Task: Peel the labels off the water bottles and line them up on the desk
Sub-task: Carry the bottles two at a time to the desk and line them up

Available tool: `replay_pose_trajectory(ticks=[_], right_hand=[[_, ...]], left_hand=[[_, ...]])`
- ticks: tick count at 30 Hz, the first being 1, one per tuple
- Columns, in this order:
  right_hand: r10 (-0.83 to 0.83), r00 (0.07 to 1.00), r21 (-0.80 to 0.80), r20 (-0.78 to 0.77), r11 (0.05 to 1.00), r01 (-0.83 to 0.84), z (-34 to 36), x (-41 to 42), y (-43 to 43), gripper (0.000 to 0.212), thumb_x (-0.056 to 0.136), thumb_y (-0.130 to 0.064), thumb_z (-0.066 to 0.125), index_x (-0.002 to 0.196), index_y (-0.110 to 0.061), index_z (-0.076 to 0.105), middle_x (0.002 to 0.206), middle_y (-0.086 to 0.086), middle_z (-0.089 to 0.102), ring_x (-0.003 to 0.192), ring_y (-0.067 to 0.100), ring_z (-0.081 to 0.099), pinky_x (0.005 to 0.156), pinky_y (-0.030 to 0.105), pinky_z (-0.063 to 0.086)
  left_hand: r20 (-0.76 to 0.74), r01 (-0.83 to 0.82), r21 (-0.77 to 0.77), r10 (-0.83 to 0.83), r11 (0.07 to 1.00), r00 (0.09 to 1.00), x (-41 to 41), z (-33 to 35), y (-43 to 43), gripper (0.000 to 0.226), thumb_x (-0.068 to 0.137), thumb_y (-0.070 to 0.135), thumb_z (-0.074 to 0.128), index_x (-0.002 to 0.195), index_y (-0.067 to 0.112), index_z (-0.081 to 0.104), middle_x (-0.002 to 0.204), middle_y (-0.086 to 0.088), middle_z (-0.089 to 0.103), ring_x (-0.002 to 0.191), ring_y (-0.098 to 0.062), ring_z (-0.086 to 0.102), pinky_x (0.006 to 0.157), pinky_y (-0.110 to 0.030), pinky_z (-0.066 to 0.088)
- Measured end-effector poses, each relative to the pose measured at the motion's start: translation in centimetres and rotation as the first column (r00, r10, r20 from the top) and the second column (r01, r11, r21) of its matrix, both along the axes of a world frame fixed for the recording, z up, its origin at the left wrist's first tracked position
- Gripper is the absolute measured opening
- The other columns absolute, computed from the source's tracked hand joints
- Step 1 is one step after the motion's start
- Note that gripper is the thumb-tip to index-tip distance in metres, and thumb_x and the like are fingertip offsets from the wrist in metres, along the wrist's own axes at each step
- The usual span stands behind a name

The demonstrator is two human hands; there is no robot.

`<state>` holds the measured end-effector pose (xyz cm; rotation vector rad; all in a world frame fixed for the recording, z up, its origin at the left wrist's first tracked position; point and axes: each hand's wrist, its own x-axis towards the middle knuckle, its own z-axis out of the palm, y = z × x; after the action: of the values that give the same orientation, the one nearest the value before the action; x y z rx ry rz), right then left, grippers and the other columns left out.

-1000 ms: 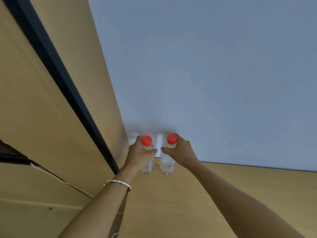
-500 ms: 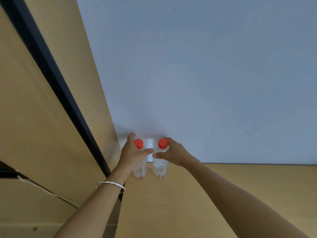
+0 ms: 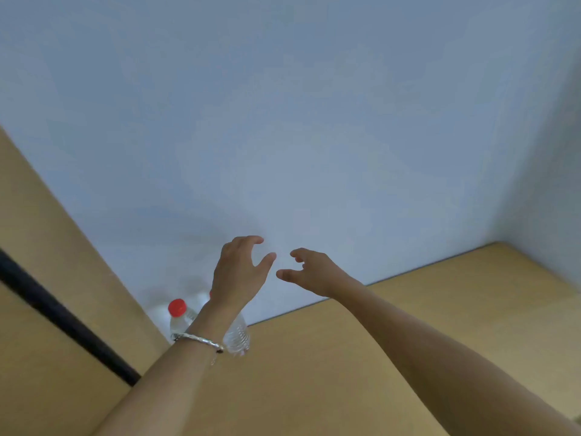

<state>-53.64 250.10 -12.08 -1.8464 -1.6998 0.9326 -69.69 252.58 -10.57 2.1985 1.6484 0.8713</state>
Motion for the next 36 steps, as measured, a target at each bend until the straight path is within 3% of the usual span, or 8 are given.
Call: replay_pose_trajectory(ticks=[9, 15, 20, 24, 27, 28, 31, 36], right_hand=[[-0.377, 0.926, 0.138, 0.018, 0.918, 0.371, 4.0, 25.7, -15.3, 0.066, 0.089, -0.054, 0.055, 0.144, -0.02, 0.039, 0.145, 0.0, 0.045, 0.128, 0.016, 0.048, 0.094, 0.027, 0.04], [-0.624, 0.78, 0.191, 0.044, 0.772, 0.606, 5.0, 42.1, -29.2, 0.063, 0.092, -0.051, 0.053, 0.143, -0.017, 0.041, 0.145, 0.003, 0.046, 0.131, 0.02, 0.045, 0.101, 0.029, 0.035], [-0.761, 0.648, 0.181, 0.032, 0.642, 0.745, 4.6, 51.0, -39.7, 0.062, 0.093, -0.052, 0.049, 0.145, -0.019, 0.038, 0.146, 0.0, 0.045, 0.13, 0.02, 0.045, 0.092, 0.025, 0.035], [-0.848, 0.519, 0.17, 0.105, 0.53, 0.831, 3.5, 55.1, -48.4, 0.053, 0.096, -0.048, 0.046, 0.136, -0.014, 0.047, 0.132, 0.005, 0.055, 0.12, 0.024, 0.054, 0.089, 0.029, 0.042], [-0.912, 0.394, 0.15, 0.116, 0.408, 0.901, 3.4, 57.9, -55.2, 0.022, 0.097, -0.043, 0.047, 0.097, -0.023, 0.057, 0.095, -0.002, 0.06, 0.09, 0.019, 0.058, 0.072, 0.022, 0.046], [-0.931, 0.348, 0.155, 0.113, 0.362, 0.919, 3.5, 58.9, -57.4, 0.021, 0.097, -0.043, 0.047, 0.096, -0.025, 0.057, 0.096, -0.004, 0.06, 0.092, 0.02, 0.057, 0.074, 0.022, 0.044], [-0.977, 0.195, 0.178, 0.087, 0.208, 0.962, 4.0, 61.8, -63.3, 0.047, 0.096, -0.045, 0.049, 0.13, -0.013, 0.053, 0.132, 0.004, 0.057, 0.119, 0.02, 0.053, 0.094, 0.028, 0.039], [-0.992, 0.047, 0.145, 0.114, 0.063, 0.987, 4.0, 66.8, -69.9, 0.055, 0.096, -0.045, 0.049, 0.141, -0.014, 0.044, 0.143, 0.002, 0.048, 0.131, 0.019, 0.044, 0.107, 0.033, 0.034]], left_hand=[[0.06, 0.338, 0.106, -0.346, 0.935, 0.936, 26.5, 5.1, -9.3, 0.041, 0.091, 0.04, 0.059, 0.127, 0.021, 0.055, 0.134, 0.004, 0.052, 0.128, -0.015, 0.041, 0.092, -0.027, 0.037], [0.031, 0.578, 0.108, -0.584, 0.809, 0.811, 44.4, 5.2, -19.6, 0.042, 0.091, 0.04, 0.059, 0.128, 0.021, 0.054, 0.134, 0.004, 0.05, 0.128, -0.015, 0.041, 0.096, -0.031, 0.038], [-0.046, 0.725, 0.075, -0.724, 0.684, 0.688, 55.5, 4.3, -27.1, 0.042, 0.092, 0.039, 0.056, 0.129, 0.019, 0.053, 0.136, 0.002, 0.049, 0.129, -0.018, 0.04, 0.1, -0.035, 0.038], [-0.047, 0.832, 0.023, -0.831, 0.554, 0.554, 63.4, 3.1, -32.9, 0.041, 0.093, 0.038, 0.054, 0.129, 0.018, 0.053, 0.135, -0.001, 0.051, 0.128, -0.019, 0.042, 0.099, -0.037, 0.04], [-0.048, 0.909, 0.006, -0.908, 0.417, 0.417, 69.2, 2.3, -38.3, 0.041, 0.095, 0.038, 0.052, 0.13, 0.016, 0.053, 0.132, -0.004, 0.052, 0.124, -0.022, 0.045, 0.096, -0.036, 0.041], [-0.046, 0.93, 0.004, -0.929, 0.367, 0.367, 71.0, 2.1, -40.2, 0.041, 0.095, 0.038, 0.052, 0.13, 0.016, 0.052, 0.132, -0.005, 0.053, 0.124, -0.022, 0.046, 0.097, -0.037, 0.042], [-0.035, 0.973, -0.022, -0.973, 0.229, 0.228, 75.9, 1.4, -45.5, 0.042, 0.096, 0.04, 0.049, 0.131, 0.017, 0.051, 0.134, -0.004, 0.052, 0.126, -0.022, 0.044, 0.099, -0.04, 0.043], [-0.025, 0.996, -0.063, -0.998, 0.055, 0.054, 84.3, 1.1, -50.9, 0.045, 0.097, 0.043, 0.046, 0.135, 0.02, 0.048, 0.138, -0.001, 0.048, 0.13, -0.019, 0.041, 0.101, -0.04, 0.04]])
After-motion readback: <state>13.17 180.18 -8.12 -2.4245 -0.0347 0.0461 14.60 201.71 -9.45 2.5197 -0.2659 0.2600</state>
